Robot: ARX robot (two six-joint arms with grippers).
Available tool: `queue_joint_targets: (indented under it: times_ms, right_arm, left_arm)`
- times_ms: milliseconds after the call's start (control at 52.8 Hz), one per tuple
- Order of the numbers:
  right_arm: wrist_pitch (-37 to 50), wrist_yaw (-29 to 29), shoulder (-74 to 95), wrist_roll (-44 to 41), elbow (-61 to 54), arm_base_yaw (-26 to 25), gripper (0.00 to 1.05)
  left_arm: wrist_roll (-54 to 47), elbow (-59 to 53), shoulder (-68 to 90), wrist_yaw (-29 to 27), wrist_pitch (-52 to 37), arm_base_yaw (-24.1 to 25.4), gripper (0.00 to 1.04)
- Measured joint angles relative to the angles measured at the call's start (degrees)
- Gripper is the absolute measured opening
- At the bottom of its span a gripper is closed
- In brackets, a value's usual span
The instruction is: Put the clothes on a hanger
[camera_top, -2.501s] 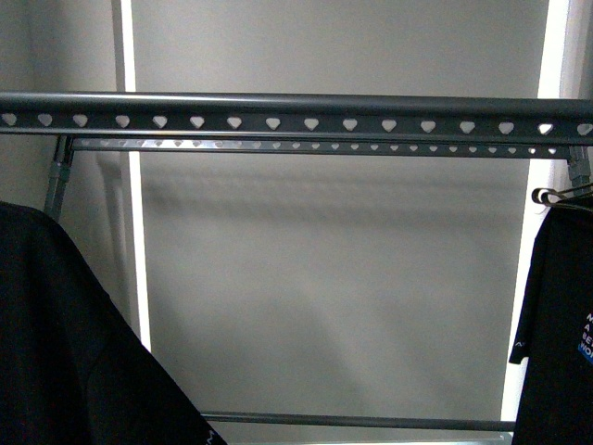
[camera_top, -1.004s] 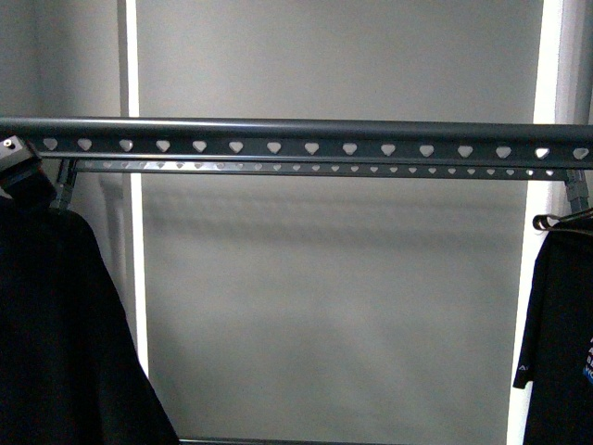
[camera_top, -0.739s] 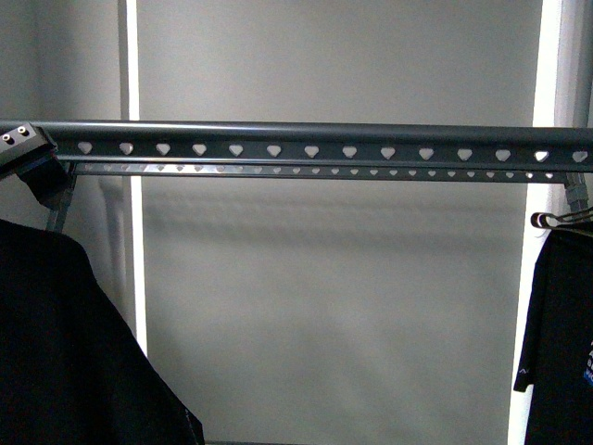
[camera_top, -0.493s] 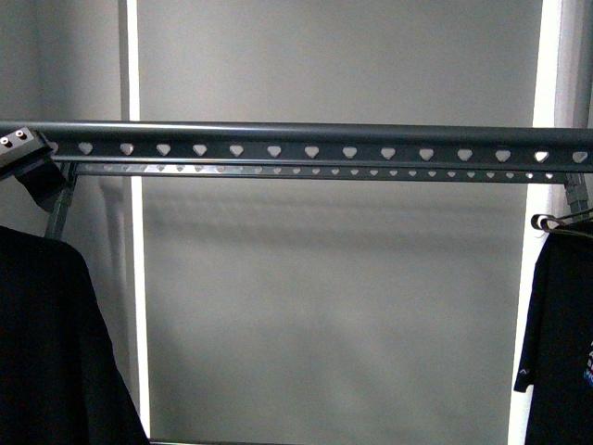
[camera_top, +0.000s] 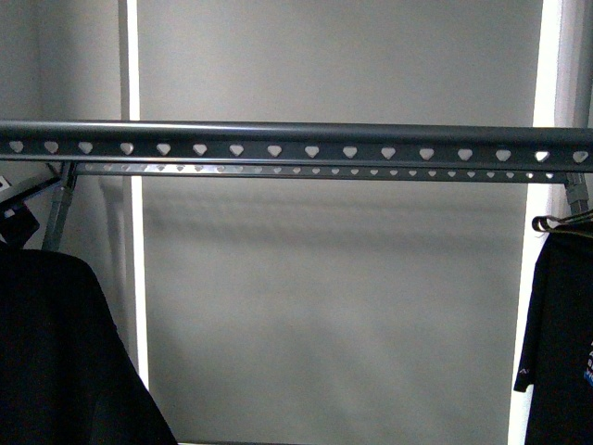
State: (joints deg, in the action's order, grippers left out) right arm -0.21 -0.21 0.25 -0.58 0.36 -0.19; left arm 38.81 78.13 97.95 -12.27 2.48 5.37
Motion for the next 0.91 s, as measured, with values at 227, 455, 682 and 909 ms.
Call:
queue_joint_targets:
  times_ms: [227, 455, 682, 909]
  right_arm:
    - [0.0, 0.0, 0.0, 0.0, 0.0, 0.0, 0.97]
    - [0.0, -0.07, 0.0, 0.0, 0.0, 0.0, 0.97]
    - [0.0, 0.02, 0.0, 0.0, 0.0, 0.0, 0.97]
    - [0.0, 0.0, 0.0, 0.0, 0.0, 0.0, 0.97]
  left_arm:
    - [0.72, -12.46, -8.66, 12.96, -1.57, 2.93, 0.05]
    - [-19.78, -32.13, -30.08, 43.71, 11.98, 6.93, 0.04]
    - [-47.5, -34.91, -37.29, 57.88, 22.45, 7.82, 0.04]
    - [-70.34, -23.3, -24.68, 55.78, 18.95, 4.33, 0.04]
